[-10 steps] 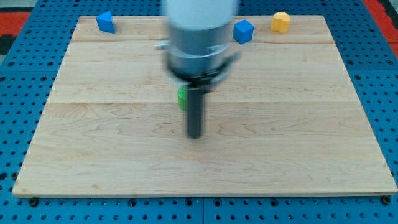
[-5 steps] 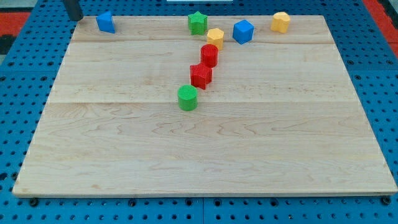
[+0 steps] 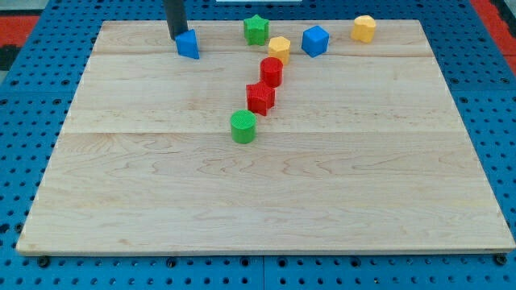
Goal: Add blue triangle in a diagonal line with green circle and red blocks
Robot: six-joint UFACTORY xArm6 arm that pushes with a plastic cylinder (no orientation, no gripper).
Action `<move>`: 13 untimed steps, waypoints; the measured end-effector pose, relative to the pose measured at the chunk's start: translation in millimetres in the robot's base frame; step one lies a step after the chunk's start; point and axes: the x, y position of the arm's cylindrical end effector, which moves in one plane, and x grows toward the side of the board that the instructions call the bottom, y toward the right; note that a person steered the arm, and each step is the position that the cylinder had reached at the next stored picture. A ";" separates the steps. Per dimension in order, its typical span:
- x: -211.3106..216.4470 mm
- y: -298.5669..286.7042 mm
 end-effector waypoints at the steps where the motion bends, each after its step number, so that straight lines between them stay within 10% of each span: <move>1: 61.8 -2.2; 4: -22.1 1.2; 8: 186.5 61.4; 11: 170.6 -60.1; 13: 187.1 6.4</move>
